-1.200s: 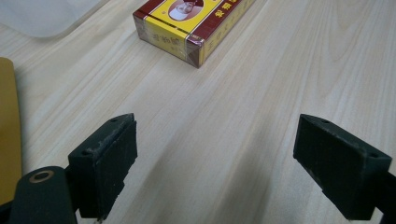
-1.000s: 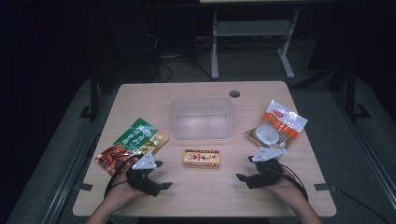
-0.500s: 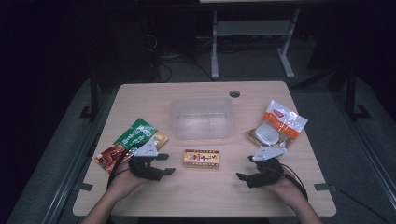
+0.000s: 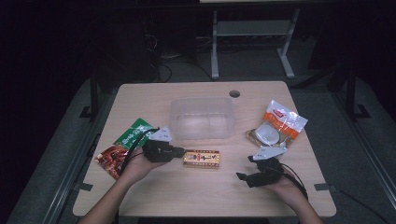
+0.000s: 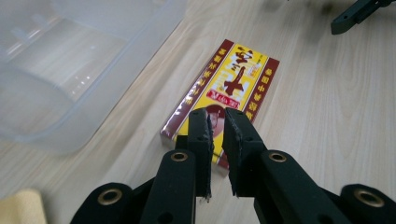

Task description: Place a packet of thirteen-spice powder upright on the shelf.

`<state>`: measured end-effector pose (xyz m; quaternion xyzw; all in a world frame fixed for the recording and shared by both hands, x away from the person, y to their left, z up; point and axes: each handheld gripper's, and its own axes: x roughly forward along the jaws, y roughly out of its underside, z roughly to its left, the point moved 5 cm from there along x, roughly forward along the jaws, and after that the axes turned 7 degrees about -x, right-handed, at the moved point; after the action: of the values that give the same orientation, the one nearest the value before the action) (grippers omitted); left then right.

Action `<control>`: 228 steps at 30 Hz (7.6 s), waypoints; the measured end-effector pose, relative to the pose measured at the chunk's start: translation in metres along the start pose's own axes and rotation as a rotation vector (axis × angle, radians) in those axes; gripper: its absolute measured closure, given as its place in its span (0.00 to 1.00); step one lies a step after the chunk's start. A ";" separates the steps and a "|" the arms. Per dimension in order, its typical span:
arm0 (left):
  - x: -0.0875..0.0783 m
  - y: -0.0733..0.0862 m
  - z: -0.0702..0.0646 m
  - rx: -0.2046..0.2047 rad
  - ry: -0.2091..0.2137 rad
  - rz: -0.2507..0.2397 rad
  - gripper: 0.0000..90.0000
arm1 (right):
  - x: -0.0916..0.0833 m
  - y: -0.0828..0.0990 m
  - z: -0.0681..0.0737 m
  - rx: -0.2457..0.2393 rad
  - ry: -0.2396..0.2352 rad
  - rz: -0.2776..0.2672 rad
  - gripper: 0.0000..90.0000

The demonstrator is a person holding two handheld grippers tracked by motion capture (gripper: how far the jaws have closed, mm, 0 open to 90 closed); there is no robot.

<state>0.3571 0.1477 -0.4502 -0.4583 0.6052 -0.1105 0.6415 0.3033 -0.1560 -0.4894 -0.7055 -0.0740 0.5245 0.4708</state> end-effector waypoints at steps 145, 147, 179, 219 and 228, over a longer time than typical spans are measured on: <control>-0.021 0.016 -0.047 0.089 0.150 0.050 0.36 | -0.022 -0.044 0.011 -0.110 -0.291 -0.096 0.16; -0.025 0.018 -0.050 0.103 0.161 0.043 0.36 | -0.022 -0.055 0.015 -0.137 -0.327 -0.114 0.16; -0.034 0.021 -0.062 0.169 0.271 -0.036 0.36 | 0.010 -0.098 0.052 -0.318 -0.568 -0.173 0.27; -0.022 0.025 -0.057 0.136 0.294 -0.021 0.27 | 0.003 -0.101 0.056 -0.355 -0.526 -0.188 0.36; -0.029 0.034 -0.049 0.090 0.239 -0.009 0.22 | 0.001 -0.101 0.051 -0.354 -0.479 -0.178 0.36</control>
<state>0.2926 0.1644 -0.4474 -0.4155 0.6697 -0.1943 0.5840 0.3021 -0.0702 -0.4152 -0.6236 -0.3345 0.6115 0.3540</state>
